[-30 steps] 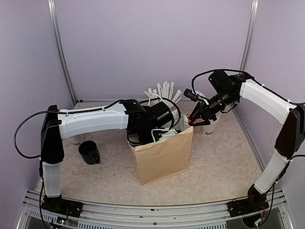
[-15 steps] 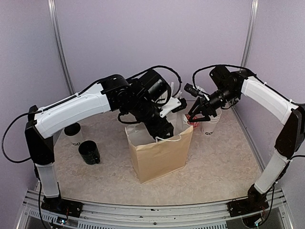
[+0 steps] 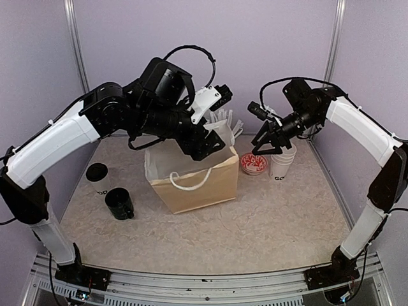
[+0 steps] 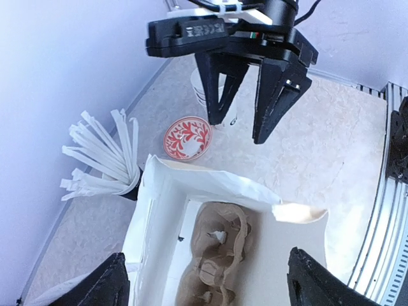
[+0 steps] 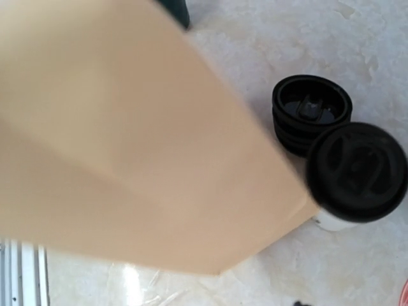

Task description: Pack the takeout coffee

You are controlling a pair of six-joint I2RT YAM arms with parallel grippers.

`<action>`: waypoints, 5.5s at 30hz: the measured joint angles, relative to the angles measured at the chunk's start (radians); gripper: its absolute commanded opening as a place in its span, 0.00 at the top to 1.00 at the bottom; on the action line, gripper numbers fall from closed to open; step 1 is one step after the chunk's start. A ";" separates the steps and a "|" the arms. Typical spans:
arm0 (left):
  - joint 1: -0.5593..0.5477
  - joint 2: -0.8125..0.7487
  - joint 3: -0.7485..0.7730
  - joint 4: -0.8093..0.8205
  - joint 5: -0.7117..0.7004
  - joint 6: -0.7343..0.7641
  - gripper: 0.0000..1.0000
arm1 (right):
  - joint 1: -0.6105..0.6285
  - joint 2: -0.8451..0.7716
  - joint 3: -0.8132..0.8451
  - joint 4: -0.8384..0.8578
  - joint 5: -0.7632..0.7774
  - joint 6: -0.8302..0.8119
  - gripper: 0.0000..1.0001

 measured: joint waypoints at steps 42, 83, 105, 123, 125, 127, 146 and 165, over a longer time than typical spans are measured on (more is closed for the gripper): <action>0.152 -0.320 -0.644 0.354 -0.232 0.014 0.03 | 0.348 0.011 -0.105 0.040 0.000 -0.091 0.33; 0.275 -0.719 -0.930 0.341 -0.402 -0.407 0.11 | 1.264 0.315 -0.262 0.682 1.496 0.050 0.80; 0.212 -0.702 -0.917 0.280 -0.237 -0.359 0.22 | 1.051 0.025 -0.080 0.516 1.251 0.005 1.00; 0.156 -0.736 -0.935 0.392 0.167 -0.246 0.01 | 0.644 0.024 -0.006 0.328 0.777 0.041 0.58; 0.153 -0.703 -0.934 0.418 0.177 -0.219 0.01 | 0.630 0.026 0.001 0.320 0.755 0.048 0.48; 0.153 -0.660 -0.927 0.436 0.167 -0.185 0.01 | 0.619 0.024 0.018 0.319 0.738 0.052 0.43; 0.334 -0.353 -0.700 0.528 0.294 0.056 0.32 | 0.708 -0.131 -0.016 0.307 0.462 0.018 0.29; 0.311 -0.213 -0.346 0.407 0.489 -0.004 1.00 | 0.734 0.048 0.332 0.253 0.547 0.048 1.00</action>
